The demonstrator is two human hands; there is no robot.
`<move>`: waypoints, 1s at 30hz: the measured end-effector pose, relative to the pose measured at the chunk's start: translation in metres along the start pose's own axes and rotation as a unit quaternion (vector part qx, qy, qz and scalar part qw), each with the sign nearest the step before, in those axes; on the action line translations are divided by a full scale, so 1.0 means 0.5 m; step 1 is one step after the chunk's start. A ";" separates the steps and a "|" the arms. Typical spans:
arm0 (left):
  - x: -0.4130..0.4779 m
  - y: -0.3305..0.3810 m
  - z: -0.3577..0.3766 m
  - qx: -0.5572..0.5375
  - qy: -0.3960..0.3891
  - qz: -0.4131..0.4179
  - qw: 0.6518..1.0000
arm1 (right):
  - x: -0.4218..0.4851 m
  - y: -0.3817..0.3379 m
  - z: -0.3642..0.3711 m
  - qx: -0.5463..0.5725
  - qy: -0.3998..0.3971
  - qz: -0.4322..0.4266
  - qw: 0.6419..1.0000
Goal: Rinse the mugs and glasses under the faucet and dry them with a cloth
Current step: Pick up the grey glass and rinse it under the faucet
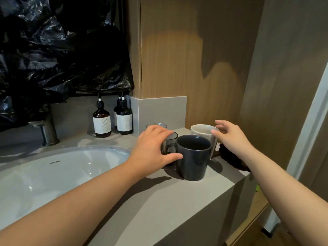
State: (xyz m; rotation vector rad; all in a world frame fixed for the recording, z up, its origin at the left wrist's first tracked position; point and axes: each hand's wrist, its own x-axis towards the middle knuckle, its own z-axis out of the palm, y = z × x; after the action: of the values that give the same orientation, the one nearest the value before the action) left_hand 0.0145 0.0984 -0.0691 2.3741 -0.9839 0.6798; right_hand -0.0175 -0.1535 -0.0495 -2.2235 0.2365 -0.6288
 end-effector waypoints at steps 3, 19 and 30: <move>0.004 0.011 0.005 0.023 -0.019 0.000 1.000 | 0.026 -0.007 0.018 0.002 -0.017 0.003 1.000; -0.019 -0.027 0.018 -0.349 0.022 -0.236 0.907 | -0.115 -0.094 0.022 -0.155 -0.111 -0.118 0.975; 0.005 0.013 0.075 -0.346 0.027 -0.337 0.875 | -0.078 -0.031 -0.010 -0.100 -0.065 -0.065 0.991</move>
State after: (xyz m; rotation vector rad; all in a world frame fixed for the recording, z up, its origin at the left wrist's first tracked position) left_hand 0.0208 0.0709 -0.0946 1.8300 -0.2346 0.0824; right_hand -0.0543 -0.1323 -0.0492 -2.4786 0.0918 -0.5474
